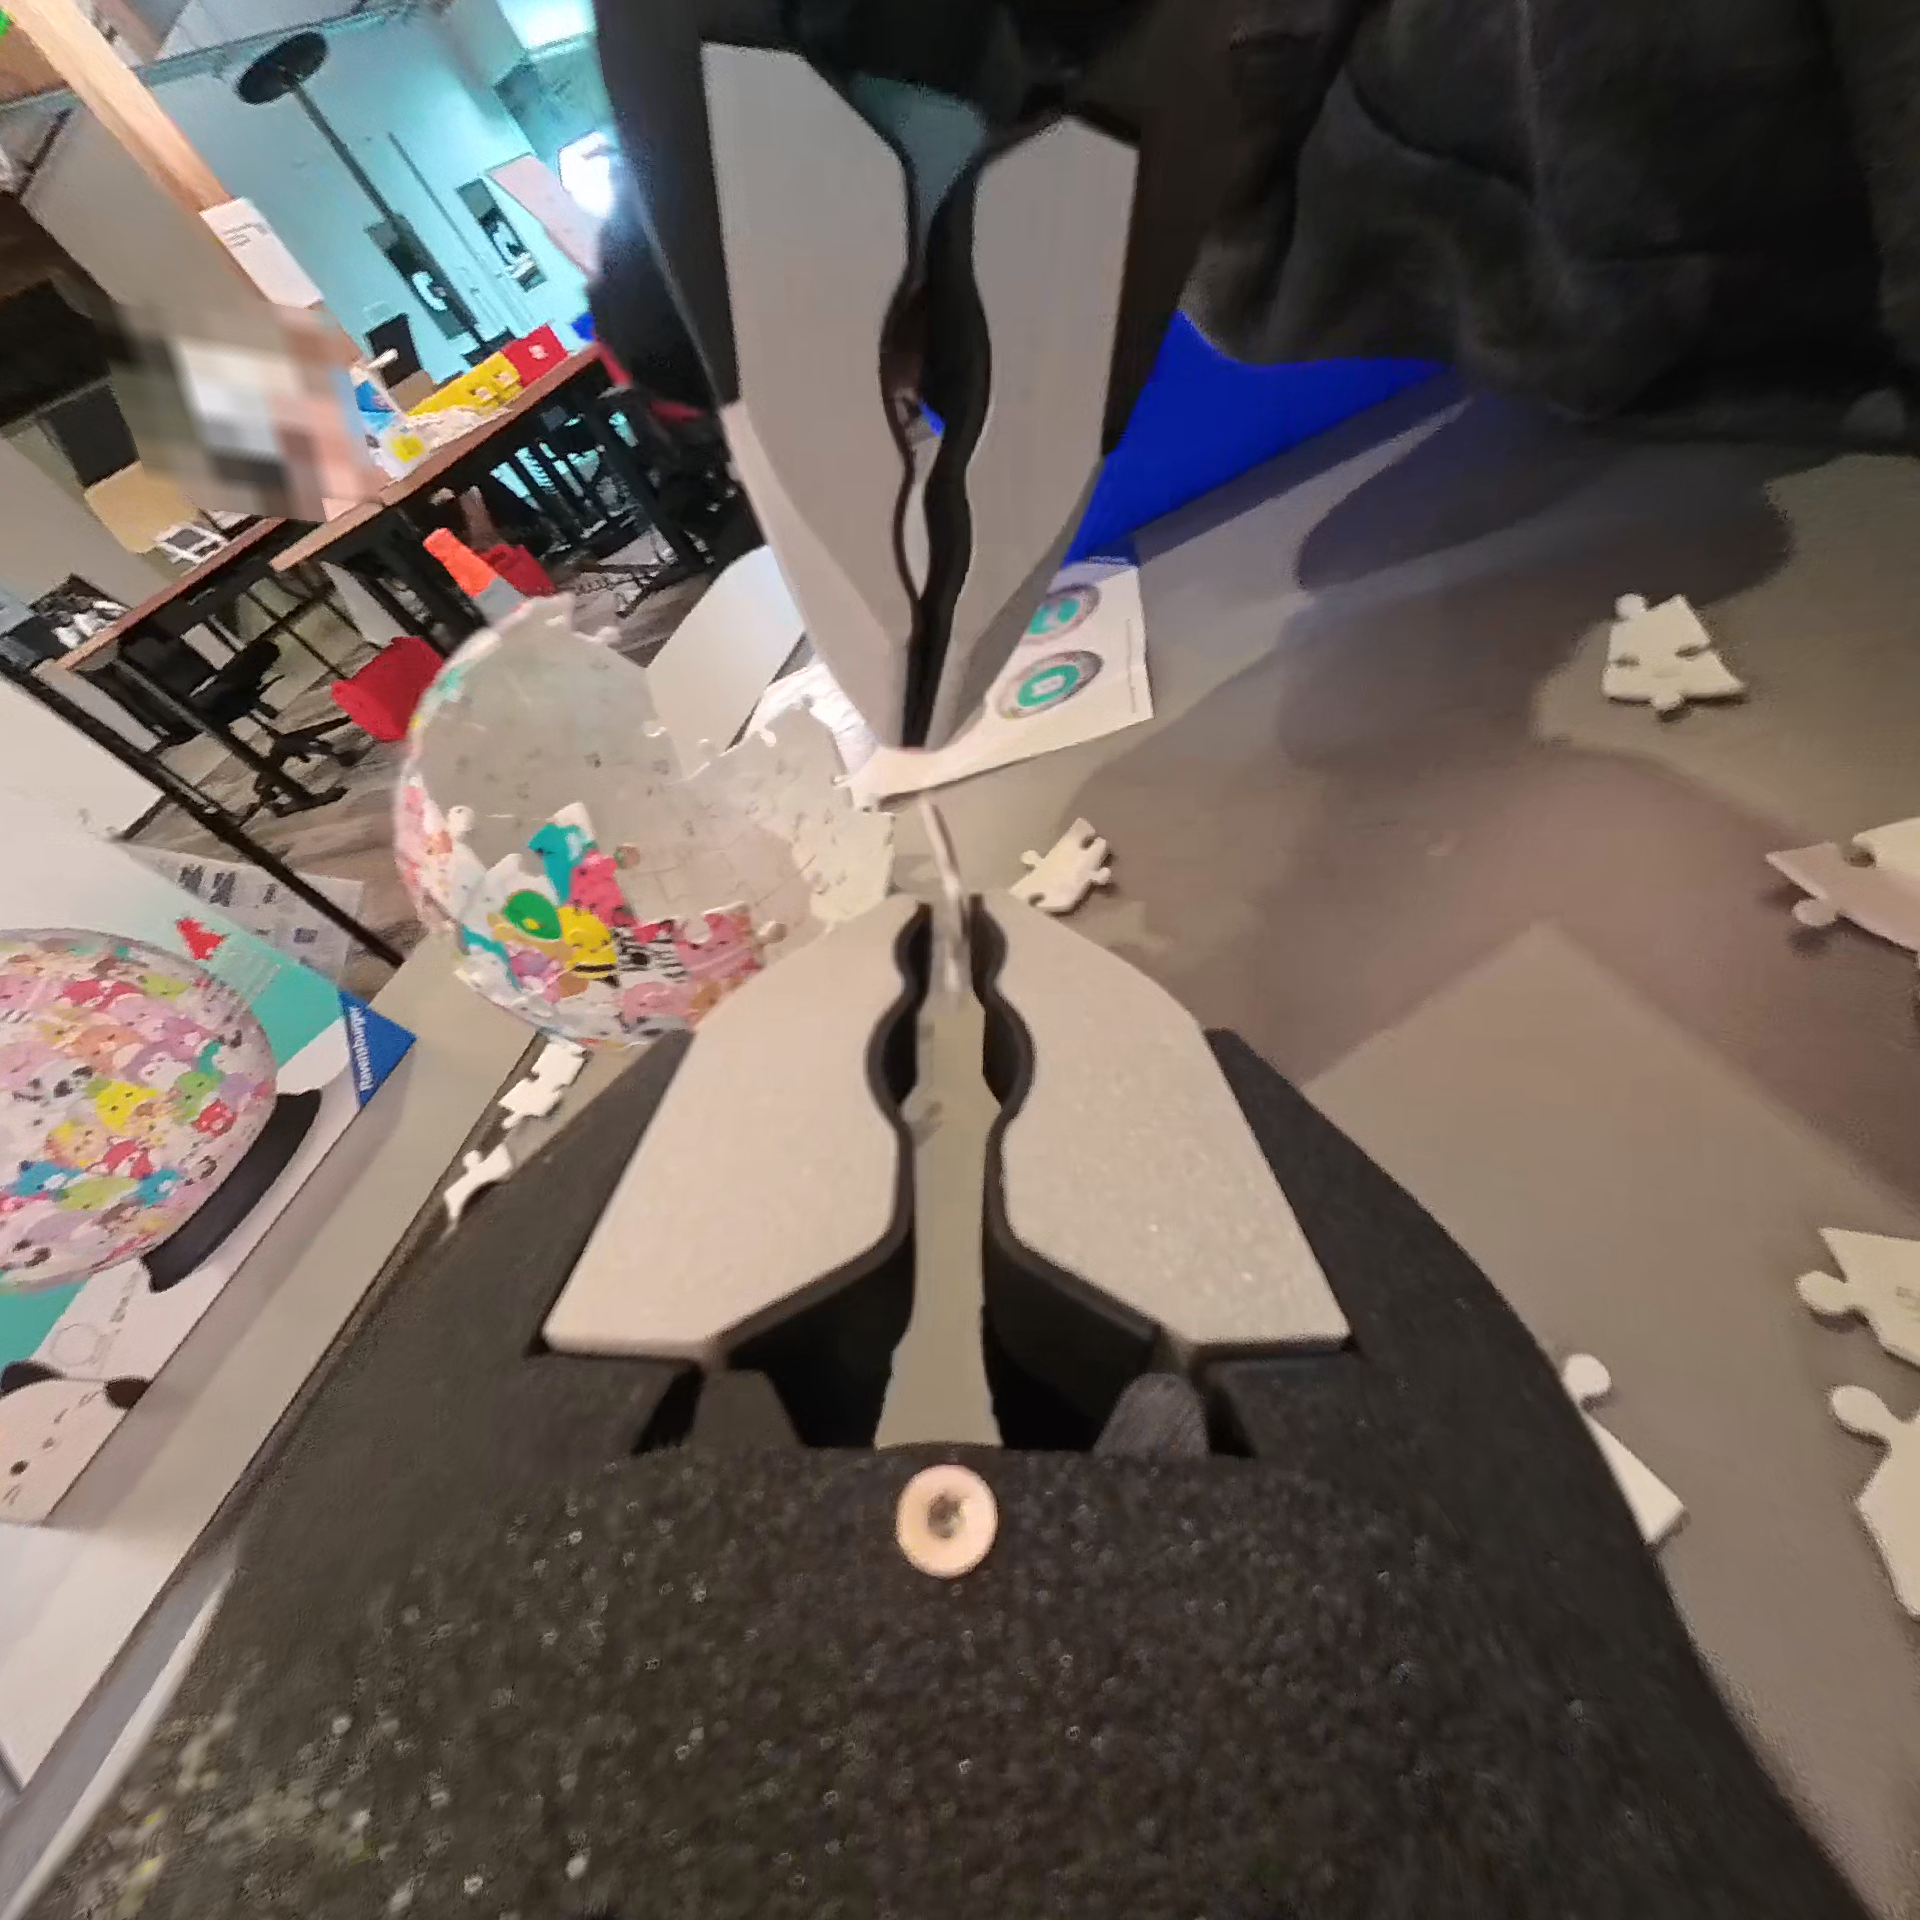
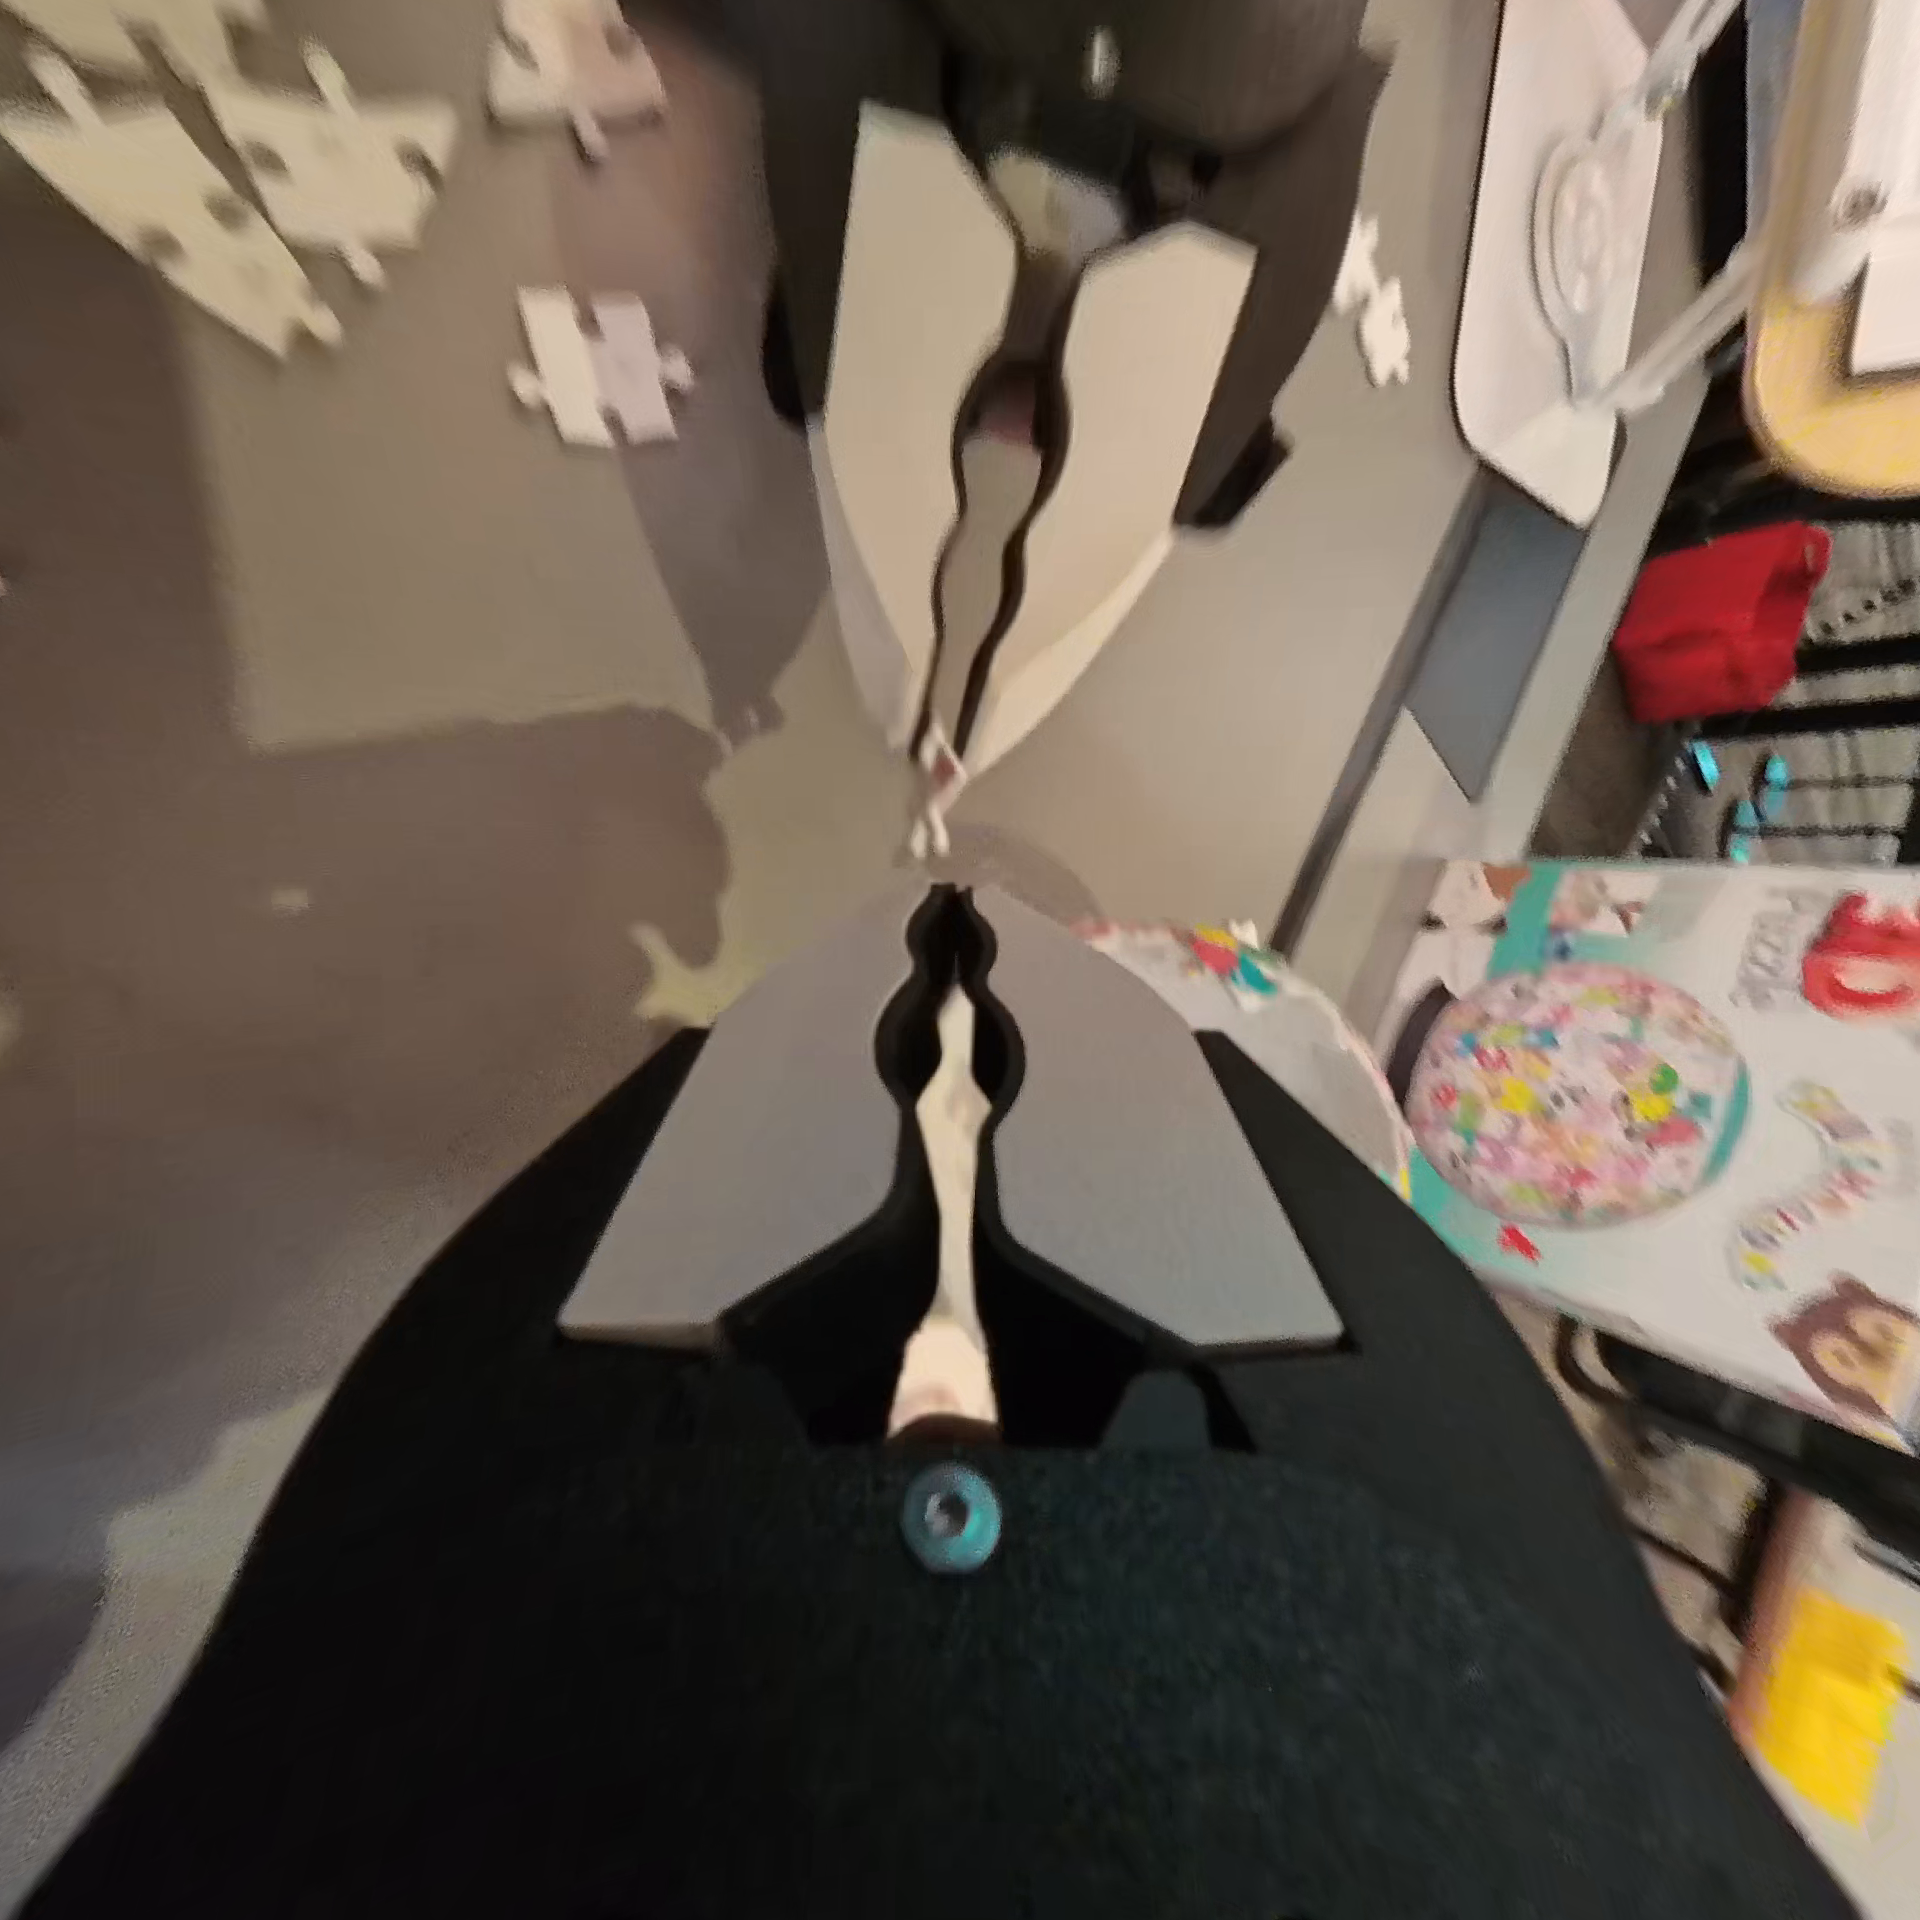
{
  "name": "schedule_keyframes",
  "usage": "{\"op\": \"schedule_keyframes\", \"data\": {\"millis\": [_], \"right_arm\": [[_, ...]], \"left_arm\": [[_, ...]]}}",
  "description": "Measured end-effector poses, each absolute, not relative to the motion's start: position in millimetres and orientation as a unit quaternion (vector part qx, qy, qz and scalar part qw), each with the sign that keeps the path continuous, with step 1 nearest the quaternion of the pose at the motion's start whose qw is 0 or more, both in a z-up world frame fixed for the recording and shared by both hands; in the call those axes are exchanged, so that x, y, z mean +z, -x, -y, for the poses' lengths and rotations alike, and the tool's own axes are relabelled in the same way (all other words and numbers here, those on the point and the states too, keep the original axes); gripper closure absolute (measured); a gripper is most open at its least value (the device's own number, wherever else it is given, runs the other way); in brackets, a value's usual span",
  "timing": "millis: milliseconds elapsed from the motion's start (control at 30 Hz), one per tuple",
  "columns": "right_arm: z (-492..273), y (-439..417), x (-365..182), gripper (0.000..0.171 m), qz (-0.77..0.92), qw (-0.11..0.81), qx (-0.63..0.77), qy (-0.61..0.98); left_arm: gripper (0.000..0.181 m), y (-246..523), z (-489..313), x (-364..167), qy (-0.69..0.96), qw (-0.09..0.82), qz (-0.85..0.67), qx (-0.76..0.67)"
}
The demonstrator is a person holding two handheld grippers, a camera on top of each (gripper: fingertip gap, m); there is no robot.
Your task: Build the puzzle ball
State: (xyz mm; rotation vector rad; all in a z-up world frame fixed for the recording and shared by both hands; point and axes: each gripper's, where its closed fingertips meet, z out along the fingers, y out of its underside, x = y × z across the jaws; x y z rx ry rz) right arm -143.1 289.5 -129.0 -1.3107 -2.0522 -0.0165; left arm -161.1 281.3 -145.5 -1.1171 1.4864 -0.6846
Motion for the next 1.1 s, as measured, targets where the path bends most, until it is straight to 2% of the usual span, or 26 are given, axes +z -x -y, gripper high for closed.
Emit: {"op": "schedule_keyframes", "data": {"millis": [67,233,300,400,467,600,700,733,967,1100], "right_arm": [[-310,120,-132,0.171,0.784,0.325,-0.08,0.522],[-330,98,-168,0.171,0.787,0.272,-0.121,0.54],[-324,104,-171,0.171,0.79,0.272,-0.098,0.54],[-290,135,-162,0.171,0.781,0.294,0.032,0.55],[-274,147,-171,0.16,0.776,0.286,0.085,0.556],[-283,149,-200,0.136,0.753,0.255,0.072,0.603],[-283,146,-221,0.134,0.737,0.195,0.071,0.643],[-282,149,-221,0.141,0.732,0.19,0.085,0.649],[-285,151,-223,0.151,0.707,0.194,0.094,0.673],[-288,155,-202,0.169,0.699,0.229,0.113,0.667]], "left_arm": [[0.165,163,-286,-142,0.484,0.551,-0.61,-0.301],[0.165,165,-290,-143,0.51,0.522,-0.596,-0.335],[0.167,166,-291,-144,0.515,0.516,-0.595,-0.339],[0.173,172,-289,-148,0.513,0.505,-0.606,-0.337],[0.17,177,-290,-152,0.514,0.505,-0.614,-0.321],[0.166,178,-291,-152,0.519,0.501,-0.613,-0.323],[0.166,179,-294,-150,0.525,0.498,-0.604,-0.335],[0.166,179,-295,-149,0.526,0.498,-0.599,-0.34],[0.166,181,-297,-147,0.532,0.497,-0.589,-0.35],[0.166,180,-297,-147,0.531,0.498,-0.591,-0.349]]}}
